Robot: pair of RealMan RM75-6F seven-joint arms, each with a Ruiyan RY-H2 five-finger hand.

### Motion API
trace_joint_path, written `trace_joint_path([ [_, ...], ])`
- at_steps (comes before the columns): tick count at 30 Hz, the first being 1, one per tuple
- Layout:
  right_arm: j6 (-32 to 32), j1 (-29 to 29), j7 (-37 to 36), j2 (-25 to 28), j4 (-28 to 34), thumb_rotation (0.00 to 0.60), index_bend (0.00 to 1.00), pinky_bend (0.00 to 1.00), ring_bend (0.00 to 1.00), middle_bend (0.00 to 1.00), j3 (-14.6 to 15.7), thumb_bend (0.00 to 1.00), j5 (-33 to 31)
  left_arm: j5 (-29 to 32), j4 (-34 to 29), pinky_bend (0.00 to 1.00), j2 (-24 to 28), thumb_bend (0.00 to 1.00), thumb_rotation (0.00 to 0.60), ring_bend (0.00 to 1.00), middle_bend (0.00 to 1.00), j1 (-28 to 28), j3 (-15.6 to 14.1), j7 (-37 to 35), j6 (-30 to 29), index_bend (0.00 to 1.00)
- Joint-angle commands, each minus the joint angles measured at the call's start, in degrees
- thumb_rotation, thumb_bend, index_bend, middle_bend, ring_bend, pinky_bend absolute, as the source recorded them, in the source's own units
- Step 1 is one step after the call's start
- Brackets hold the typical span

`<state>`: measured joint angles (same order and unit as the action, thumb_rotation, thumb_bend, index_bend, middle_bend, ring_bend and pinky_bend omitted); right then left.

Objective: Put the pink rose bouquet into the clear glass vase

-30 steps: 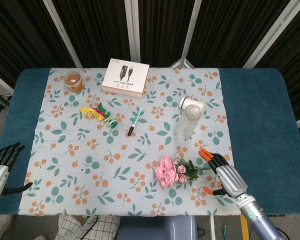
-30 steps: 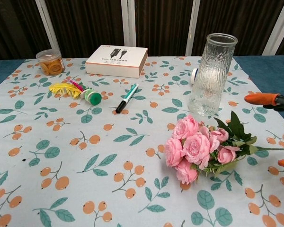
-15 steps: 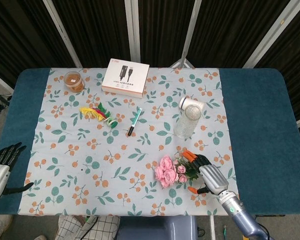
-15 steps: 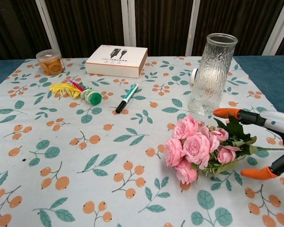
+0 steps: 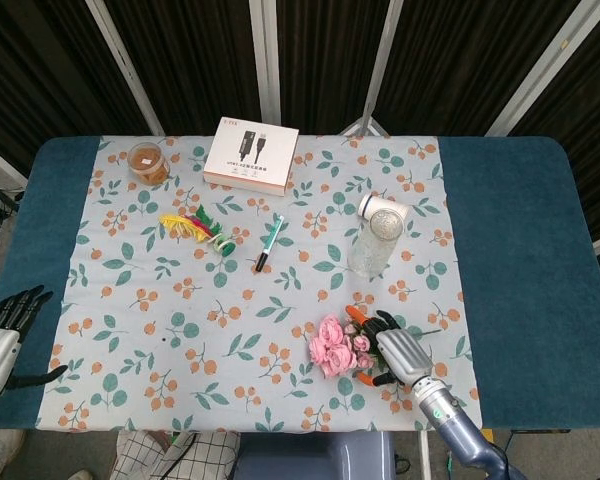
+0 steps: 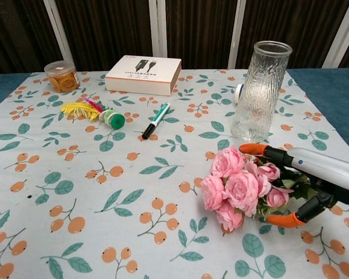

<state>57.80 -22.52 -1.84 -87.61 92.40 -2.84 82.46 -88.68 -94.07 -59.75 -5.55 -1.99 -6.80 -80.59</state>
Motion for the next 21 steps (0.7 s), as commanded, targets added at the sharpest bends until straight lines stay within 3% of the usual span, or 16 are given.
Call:
trace_joint_path([
  [1,0.1,-0.5,1.4,-1.9,-1.8,0.600,0.15,0.19,0.30,0.29,-0.2,0.27,-0.5,0.1,-0.1,0.00,0.0,0.00,0.600,0.00,0.00,0.0,0.0,-0.1,0.1,0.00],
  [5,0.3,-0.8,2.9,-3.5,-3.6,0.600,0.28,0.36,0.44,0.41,-0.1,0.27,-0.4,0.3,-0.2,0.00,0.2,0.00,0.600,0.00,0.00,0.0,0.0,-0.3,0.2,0.00],
  [8,0.7,-0.8,3.5,-4.2,-4.0,0.600,0.36,0.41,0.51,0.48,-0.1,0.27,-0.8,0.3,-0.3,0.00,0.2,0.00,0.600,0.00,0.00,-0.1,0.0,-0.5,0.3,0.00],
  [14,1.2,-0.9,4.8,-3.7,-2.5,0.600,0.42,0.43,0.55,0.53,-0.4,0.27,-1.3,0.3,-0.4,0.00,0.3,0.00,0.600,0.00,0.00,-0.1,0.0,-0.8,0.4,0.00],
  [21,4.6,-0.8,2.5,1.4,5.4,0.600,0.42,0.43,0.55,0.53,-4.3,0.26,-2.0,0.3,-0.6,0.00,0.4,0.00,0.600,0.00,0.00,-0.1,0.0,-1.0,0.4,0.00],
])
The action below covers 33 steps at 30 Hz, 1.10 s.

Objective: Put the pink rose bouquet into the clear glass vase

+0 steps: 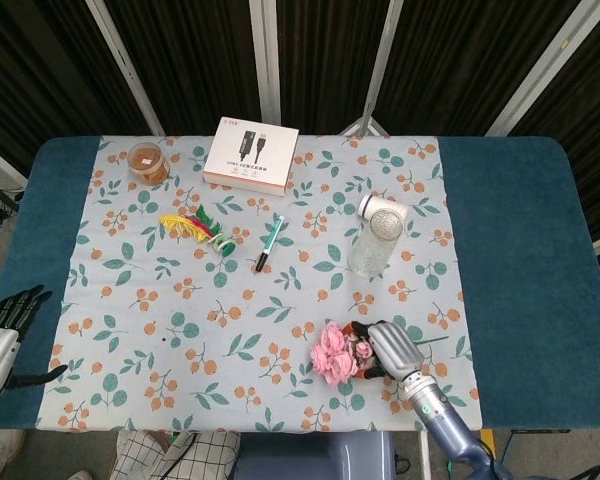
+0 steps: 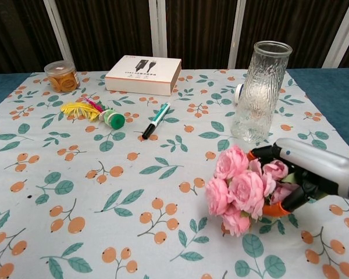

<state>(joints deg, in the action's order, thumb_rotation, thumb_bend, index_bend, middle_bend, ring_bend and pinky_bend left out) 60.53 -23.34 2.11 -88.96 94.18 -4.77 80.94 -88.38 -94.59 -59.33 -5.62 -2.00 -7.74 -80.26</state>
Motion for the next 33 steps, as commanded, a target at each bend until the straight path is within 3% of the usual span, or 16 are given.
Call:
trace_joint_path([
  [1,2.4,0.1,-2.0,3.7,4.9,0.600,0.42,0.43,0.55,0.53,-3.3,0.27,-0.9,0.0,-0.1,0.00,0.0,0.00,0.600,0.00,0.00,0.0,0.0,0.0,0.0,0.00],
  [5,4.4,0.5,-5.8,8.1,10.3,0.600,0.42,0.43,0.55,0.53,-8.3,0.27,-4.8,0.0,-0.2,0.00,0.0,0.00,0.600,0.00,0.00,0.0,0.0,-0.1,0.0,0.00],
  [10,6.7,1.3,-13.2,12.8,16.3,0.600,0.42,0.43,0.55,0.53,-17.2,0.27,-14.2,0.0,-0.4,0.00,0.0,0.00,0.600,0.00,0.00,0.0,0.0,0.0,0.0,0.00],
  [17,9.6,0.5,-17.7,17.2,18.3,0.600,0.42,0.43,0.55,0.53,-28.4,0.27,-23.8,0.2,-0.6,0.00,0.0,0.00,0.600,0.00,0.00,0.0,0.0,0.2,0.1,0.00],
  [27,10.8,-4.6,-26.9,13.3,14.3,0.600,0.42,0.43,0.54,0.53,-38.6,0.27,-32.2,-0.3,-0.4,0.00,-0.5,0.00,0.600,0.00,0.00,0.0,0.0,1.3,-0.4,0.00],
  [33,9.3,-9.3,-31.3,9.3,10.3,0.600,0.41,0.43,0.54,0.53,-42.6,0.27,-37.5,0.1,-0.4,0.00,-0.6,0.00,0.600,0.00,0.00,0.0,0.1,1.1,-0.2,0.00],
])
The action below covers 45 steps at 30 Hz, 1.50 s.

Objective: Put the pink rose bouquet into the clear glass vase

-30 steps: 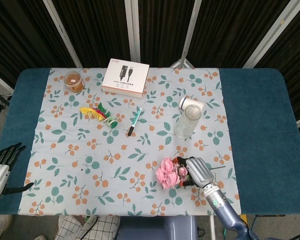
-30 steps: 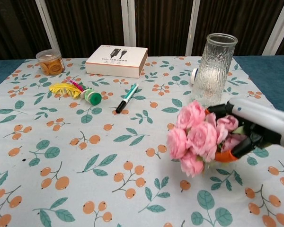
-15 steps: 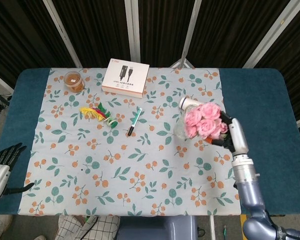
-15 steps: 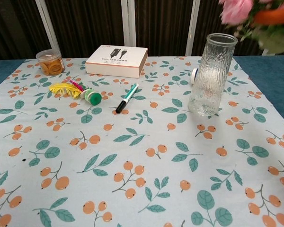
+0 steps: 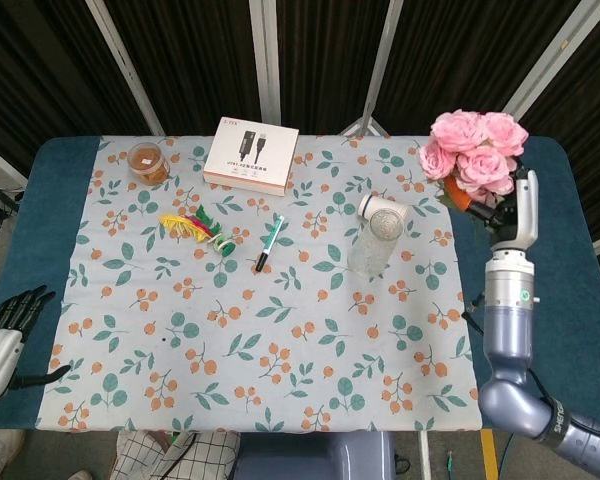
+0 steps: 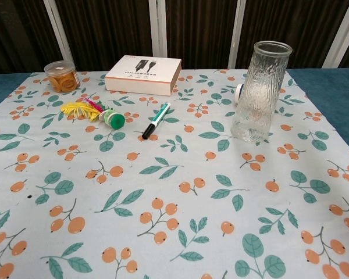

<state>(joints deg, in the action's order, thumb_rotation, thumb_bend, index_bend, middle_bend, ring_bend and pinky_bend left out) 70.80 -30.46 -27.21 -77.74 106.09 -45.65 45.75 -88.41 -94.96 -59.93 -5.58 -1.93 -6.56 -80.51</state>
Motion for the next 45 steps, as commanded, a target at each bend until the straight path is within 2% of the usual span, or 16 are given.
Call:
trace_joint_path([
  [1,-1.7,-3.4,-3.2,-2.8,-2.1,0.600,0.41,0.43,0.54,0.53,-2.9,0.27,-3.6,0.2,0.0,0.00,0.0,0.00,0.600,0.00,0.00,-0.1,0.1,0.0,0.1,0.00],
  [6,-3.0,-7.3,-4.8,-5.1,-4.1,0.600,0.40,0.43,0.53,0.53,-5.0,0.27,-5.3,0.4,-0.1,0.00,0.1,0.00,0.600,0.00,0.00,-0.1,0.0,-0.2,0.5,0.00],
  [12,-2.4,-11.5,-4.5,-8.0,-6.4,0.600,0.40,0.43,0.53,0.53,-6.0,0.27,-7.2,0.6,-0.1,0.00,0.3,0.00,0.600,0.00,0.00,-0.2,0.0,-1.0,0.8,0.00],
  [25,-1.7,-16.2,-3.3,-13.2,-10.5,0.600,0.40,0.43,0.53,0.53,-4.1,0.27,-8.4,0.4,-0.1,0.00,0.9,0.00,0.600,0.00,0.00,-0.4,0.0,-2.8,1.0,0.00],
  [34,-0.9,-15.2,-4.3,-16.3,-13.8,0.600,0.40,0.43,0.53,0.53,-1.7,0.27,-9.6,0.4,-0.2,0.00,0.9,0.00,0.600,0.00,0.00,-0.3,-0.1,-2.9,1.0,0.00],
  [39,-0.4,-13.8,-3.8,-17.4,-15.5,0.600,0.40,0.34,0.52,0.53,0.8,0.27,-9.1,0.4,-0.2,0.00,0.9,0.00,0.600,0.00,0.00,-0.3,-0.1,-2.7,1.1,0.00],
  [45,0.0,-12.8,-2.9,-19.0,-17.4,0.600,0.37,0.14,0.45,0.49,3.2,0.27,-8.7,0.4,-0.3,0.00,0.9,0.00,0.600,0.00,0.00,-0.3,-0.2,-2.5,1.1,0.00],
])
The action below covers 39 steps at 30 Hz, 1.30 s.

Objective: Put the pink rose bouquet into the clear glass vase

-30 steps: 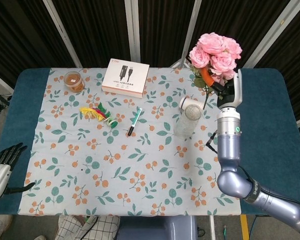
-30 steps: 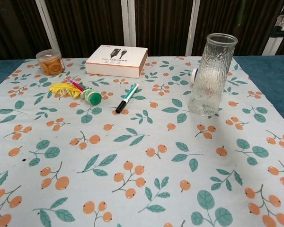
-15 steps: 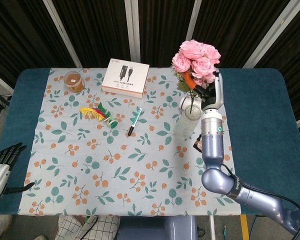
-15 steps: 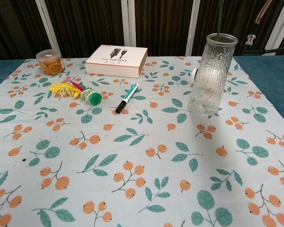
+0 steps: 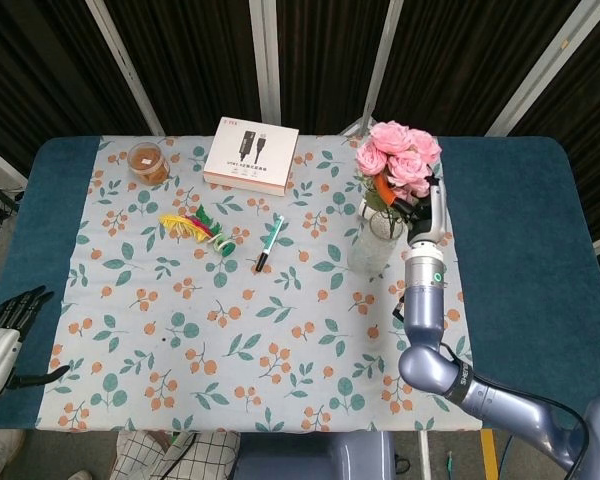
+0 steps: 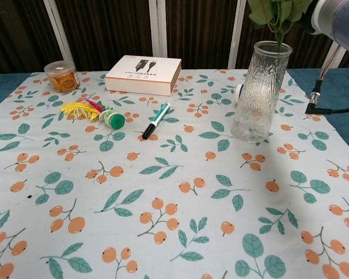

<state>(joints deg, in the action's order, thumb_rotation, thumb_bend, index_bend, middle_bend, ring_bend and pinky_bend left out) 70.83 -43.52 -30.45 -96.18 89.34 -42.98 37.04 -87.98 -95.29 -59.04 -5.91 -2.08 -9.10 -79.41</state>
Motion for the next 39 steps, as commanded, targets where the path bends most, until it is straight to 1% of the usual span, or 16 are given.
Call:
trace_joint_path([
  [1,-0.3,0.4,0.3,-0.8,-1.0,0.600,0.37,0.12,0.44,0.48,0.7,0.27,0.0,0.1,0.0,0.00,0.0,0.00,0.600,0.00,0.00,0.0,0.0,0.0,-0.1,0.00],
  [5,-0.6,0.3,0.6,-1.7,-2.4,0.600,0.37,0.10,0.43,0.47,0.9,0.27,0.0,0.2,-0.1,0.00,0.0,0.00,0.600,0.00,0.00,0.0,0.1,0.0,-0.1,0.00],
  [13,-0.3,0.1,1.7,-3.0,-3.5,0.600,0.37,0.09,0.43,0.47,1.1,0.27,1.3,0.2,-0.1,0.00,0.1,0.00,0.600,0.00,0.00,0.0,0.0,-0.3,0.1,0.00],
  [17,0.2,0.6,2.4,-3.0,-3.1,0.600,0.36,0.09,0.42,0.46,1.4,0.27,1.8,0.1,-0.2,0.00,0.2,0.00,0.600,0.00,0.00,0.0,0.0,-0.5,0.1,0.00],
  [22,1.7,2.1,3.2,-2.7,-1.1,0.600,0.34,0.08,0.41,0.45,1.7,0.27,2.4,-0.2,-0.2,0.00,0.3,0.00,0.600,0.00,0.00,0.0,0.0,-0.7,-0.2,0.00],
  [24,2.1,2.6,4.0,-2.4,-0.1,0.600,0.27,0.05,0.35,0.39,2.0,0.27,2.5,-0.3,-0.2,0.00,0.2,0.00,0.600,0.00,0.00,0.1,0.0,-0.7,-0.3,0.00],
  [26,1.9,3.2,4.8,-1.9,1.1,0.600,0.09,0.00,0.18,0.24,2.7,0.27,2.8,-0.4,-0.1,0.00,0.2,0.00,0.600,0.00,0.00,0.1,-0.1,-0.6,-0.5,0.00],
  [28,0.9,4.0,6.0,-1.0,2.7,0.600,0.00,0.00,0.06,0.11,3.9,0.27,2.8,-0.5,-0.1,0.00,0.2,0.00,0.600,0.00,0.00,0.2,-0.1,-0.5,-0.6,0.00],
  [29,0.4,4.3,6.7,-0.5,3.6,0.600,0.00,0.00,0.02,0.06,4.4,0.27,2.7,-0.5,-0.1,0.00,0.2,0.00,0.600,0.00,0.00,0.2,-0.1,-0.4,-0.7,0.00],
  [31,-0.5,5.0,7.9,0.6,5.2,0.600,0.00,0.00,0.00,0.01,5.2,0.27,2.6,-0.6,-0.1,0.00,0.1,0.00,0.600,0.00,0.00,0.3,0.0,-0.3,-0.9,0.00],
  [32,-0.8,5.3,8.5,1.2,6.0,0.600,0.00,0.00,0.00,0.00,5.6,0.27,2.5,-0.6,-0.1,0.00,0.1,0.00,0.600,0.00,0.00,0.3,0.0,-0.3,-0.9,0.00],
  [39,-1.3,8.6,11.8,5.8,11.8,0.600,0.00,0.00,0.00,0.00,8.6,0.27,4.8,-0.7,-0.2,0.00,0.1,0.00,0.600,0.00,0.00,0.4,-0.1,-0.2,-1.2,0.00],
])
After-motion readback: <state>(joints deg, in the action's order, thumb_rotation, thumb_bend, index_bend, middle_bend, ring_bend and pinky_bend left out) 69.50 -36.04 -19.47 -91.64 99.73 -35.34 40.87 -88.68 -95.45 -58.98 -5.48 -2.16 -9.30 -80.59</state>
